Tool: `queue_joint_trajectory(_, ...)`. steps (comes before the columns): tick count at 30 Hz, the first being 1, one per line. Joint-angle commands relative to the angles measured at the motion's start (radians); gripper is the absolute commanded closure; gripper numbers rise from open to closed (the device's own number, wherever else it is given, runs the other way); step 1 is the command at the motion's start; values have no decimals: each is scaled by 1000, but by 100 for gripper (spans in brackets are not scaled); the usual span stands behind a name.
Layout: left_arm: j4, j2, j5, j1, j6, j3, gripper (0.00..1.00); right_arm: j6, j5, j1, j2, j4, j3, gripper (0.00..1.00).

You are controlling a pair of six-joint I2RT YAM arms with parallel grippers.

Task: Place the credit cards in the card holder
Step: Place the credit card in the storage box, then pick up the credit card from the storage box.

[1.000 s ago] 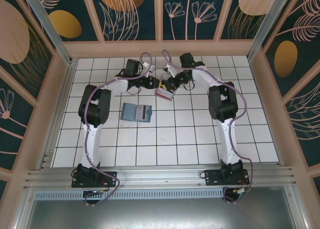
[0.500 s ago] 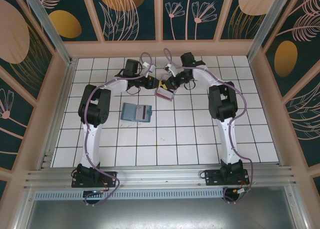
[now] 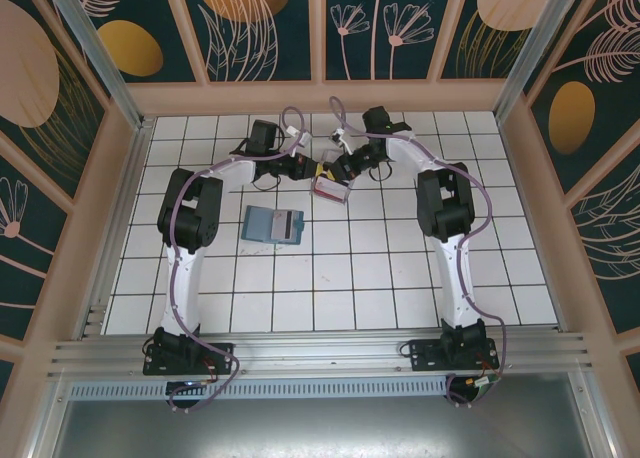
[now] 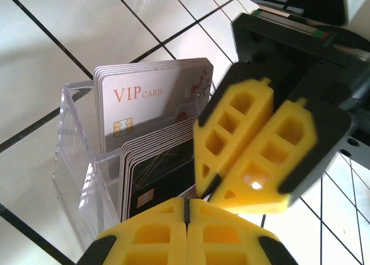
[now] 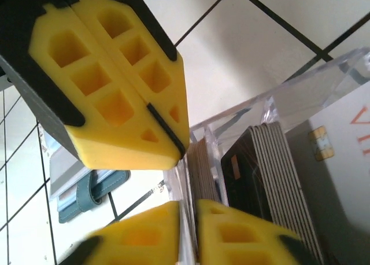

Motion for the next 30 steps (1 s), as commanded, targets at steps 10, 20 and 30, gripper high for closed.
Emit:
queue_joint_trajectory(10,-5,2,104,-9,-5,-17,100,22,-28,-25,-22,52,29,58)
queue_joint_trajectory(20,-11,-7,144,0,-12,24,100,14,-68,-41,-79,50,22,52)
queue_joint_trajectory(30,-123,-3,147,2,51,109,100,3,-83,-41,-115,25,44,48)
